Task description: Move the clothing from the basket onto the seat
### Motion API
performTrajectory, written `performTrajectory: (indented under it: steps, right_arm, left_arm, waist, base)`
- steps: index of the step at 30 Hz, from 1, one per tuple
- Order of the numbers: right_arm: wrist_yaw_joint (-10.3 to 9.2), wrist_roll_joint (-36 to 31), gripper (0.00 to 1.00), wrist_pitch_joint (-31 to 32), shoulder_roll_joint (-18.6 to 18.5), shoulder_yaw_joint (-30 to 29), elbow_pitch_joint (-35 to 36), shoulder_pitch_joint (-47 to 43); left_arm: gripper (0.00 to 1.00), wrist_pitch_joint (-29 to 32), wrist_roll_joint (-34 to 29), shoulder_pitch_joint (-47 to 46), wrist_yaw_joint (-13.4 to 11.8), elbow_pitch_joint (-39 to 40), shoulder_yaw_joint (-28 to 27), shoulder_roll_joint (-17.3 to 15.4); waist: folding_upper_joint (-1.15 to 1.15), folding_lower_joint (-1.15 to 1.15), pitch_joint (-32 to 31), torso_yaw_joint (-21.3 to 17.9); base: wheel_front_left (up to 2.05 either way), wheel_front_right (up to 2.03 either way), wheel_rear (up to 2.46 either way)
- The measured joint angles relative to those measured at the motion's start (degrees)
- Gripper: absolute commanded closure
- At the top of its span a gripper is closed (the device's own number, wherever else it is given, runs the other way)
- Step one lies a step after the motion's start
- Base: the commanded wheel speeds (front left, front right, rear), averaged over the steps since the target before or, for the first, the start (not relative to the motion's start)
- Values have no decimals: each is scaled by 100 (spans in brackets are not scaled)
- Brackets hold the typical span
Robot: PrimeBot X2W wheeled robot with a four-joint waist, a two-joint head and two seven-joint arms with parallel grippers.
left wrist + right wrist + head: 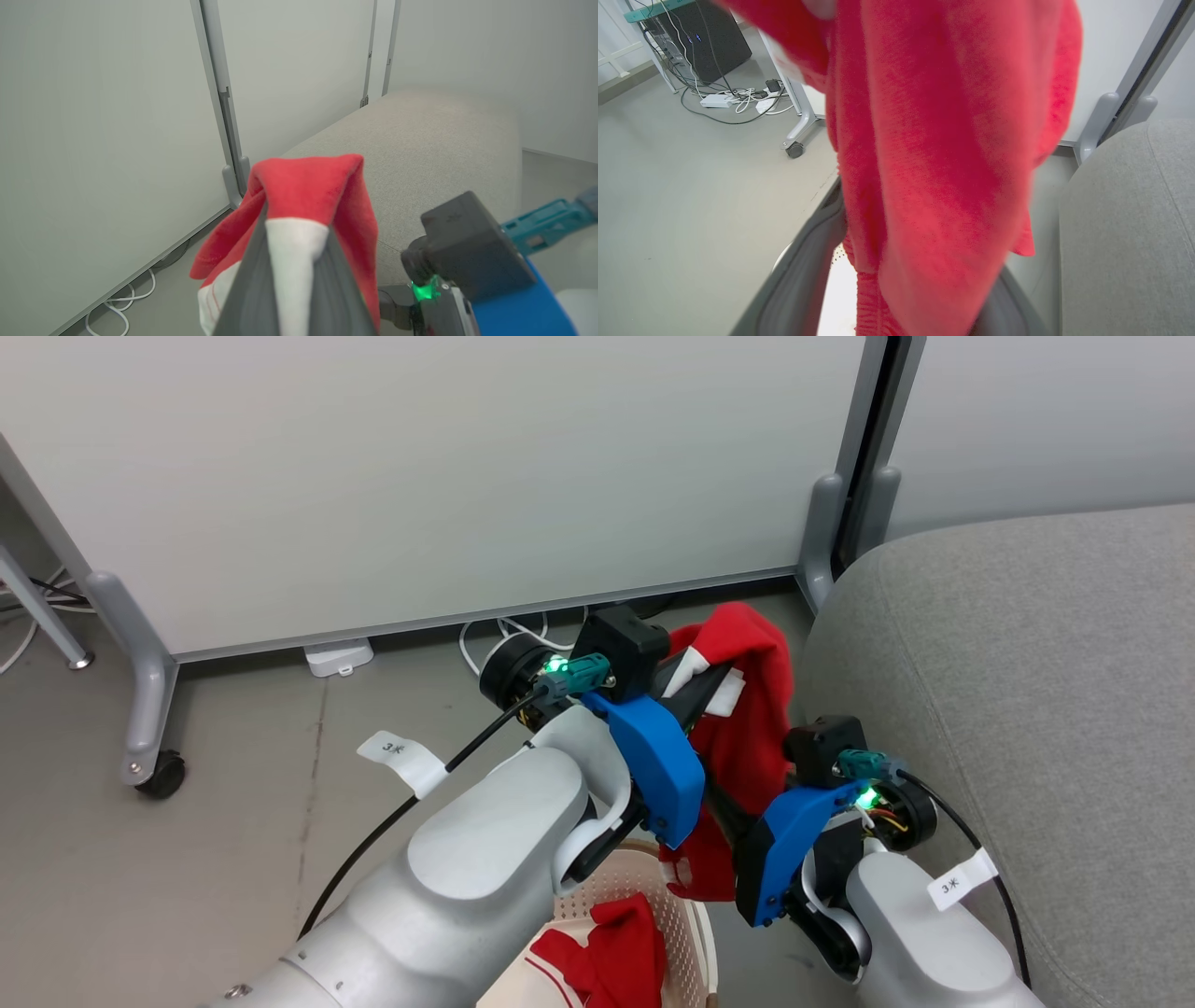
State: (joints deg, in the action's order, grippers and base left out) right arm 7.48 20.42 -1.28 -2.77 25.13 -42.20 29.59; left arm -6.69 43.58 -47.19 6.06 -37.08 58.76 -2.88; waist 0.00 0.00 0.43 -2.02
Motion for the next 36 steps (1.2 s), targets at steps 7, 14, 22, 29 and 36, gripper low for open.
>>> performTrajectory:
  steps: [7,14,22,29,36]
  right_arm:
    - [0,225,100,-241,0,223,-385,203]
    - [0,324,100,-534,0,314,-614,310]
    - [0,397,100,-658,0,405,-840,408]
    - [0,483,100,-745,0,480,-955,444]
    - [0,485,100,-888,-1,515,-1067,526]
  left_arm:
    - [100,-54,82,-48,-22,-109,53,0]
    - [100,-109,163,-78,-51,-196,99,1]
    - [100,-112,279,-78,-54,-277,163,1]
    - [0,-216,286,-80,-101,-336,207,1]
    - [0,-321,325,-79,-105,-416,259,1]
  waist:
    - [0,0,-3,-4]
    - [0,0,-12,-65]
    - [0,0,-17,-99]
    - [0,0,-13,-100]
    - [0,0,-9,-101]
  base:
    - [0,0,0]
    - [0,0,0]
    - [0,0,0]
    - [0,0,0]
    - [0,0,0]
